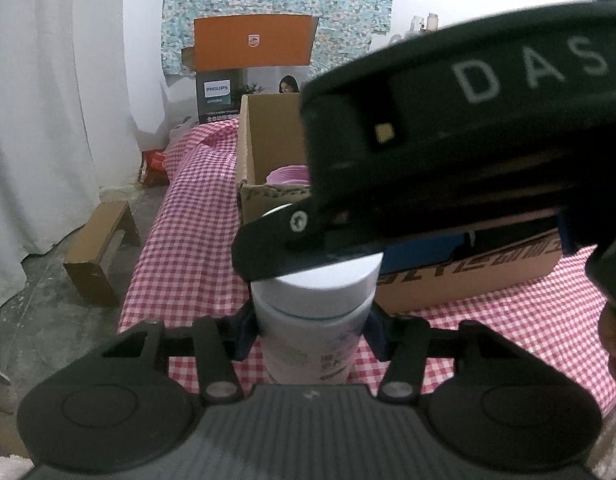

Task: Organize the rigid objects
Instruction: 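Close the right tool on the white pill bottle, then lift the pill bottle with the right tool and carry it into the box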

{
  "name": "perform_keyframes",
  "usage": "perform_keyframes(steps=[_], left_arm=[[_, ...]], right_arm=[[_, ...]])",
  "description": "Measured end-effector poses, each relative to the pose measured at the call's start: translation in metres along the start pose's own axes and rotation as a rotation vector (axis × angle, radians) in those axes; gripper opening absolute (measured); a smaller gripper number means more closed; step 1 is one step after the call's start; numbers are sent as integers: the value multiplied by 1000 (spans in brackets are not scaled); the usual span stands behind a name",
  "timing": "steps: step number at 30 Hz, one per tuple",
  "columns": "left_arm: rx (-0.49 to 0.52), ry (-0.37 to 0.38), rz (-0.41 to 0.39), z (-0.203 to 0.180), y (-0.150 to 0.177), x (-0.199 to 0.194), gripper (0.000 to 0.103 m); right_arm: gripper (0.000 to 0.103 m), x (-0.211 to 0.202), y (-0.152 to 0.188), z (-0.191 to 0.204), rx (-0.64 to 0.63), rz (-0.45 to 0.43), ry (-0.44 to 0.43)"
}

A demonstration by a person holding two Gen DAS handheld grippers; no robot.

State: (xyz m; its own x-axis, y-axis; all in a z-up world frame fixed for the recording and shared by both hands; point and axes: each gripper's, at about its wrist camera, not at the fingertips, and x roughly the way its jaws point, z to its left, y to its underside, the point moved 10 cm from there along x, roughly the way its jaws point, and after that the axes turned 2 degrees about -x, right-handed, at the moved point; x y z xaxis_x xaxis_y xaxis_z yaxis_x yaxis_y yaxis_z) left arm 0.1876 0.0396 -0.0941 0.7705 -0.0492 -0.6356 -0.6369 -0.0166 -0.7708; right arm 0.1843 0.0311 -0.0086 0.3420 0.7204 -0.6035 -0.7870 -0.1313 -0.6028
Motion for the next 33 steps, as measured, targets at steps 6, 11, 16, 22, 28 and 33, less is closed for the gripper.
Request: perform_keyframes(steps=[6, 11, 16, 22, 28, 33], left_arm=[[-3, -4, -2, 1, 0, -3, 54], [0, -3, -6, -4, -1, -14, 54], [14, -7, -17, -8, -4, -26, 54], [43, -28, -51, -14, -11, -51, 54], [105, -79, -129, -26, -38, -95, 54], [161, -77, -220, -48, -86, -124, 54]], right_arm=[[62, -2, 1, 3, -9, 0, -1], [62, -7, 1, 7, -17, -2, -5], [62, -19, 2, 13, -26, -14, -19], [62, -42, 2, 28, -51, -49, -49], [62, -83, -10, 56, -93, -124, -108], [62, -130, -42, 75, -149, -224, -120]])
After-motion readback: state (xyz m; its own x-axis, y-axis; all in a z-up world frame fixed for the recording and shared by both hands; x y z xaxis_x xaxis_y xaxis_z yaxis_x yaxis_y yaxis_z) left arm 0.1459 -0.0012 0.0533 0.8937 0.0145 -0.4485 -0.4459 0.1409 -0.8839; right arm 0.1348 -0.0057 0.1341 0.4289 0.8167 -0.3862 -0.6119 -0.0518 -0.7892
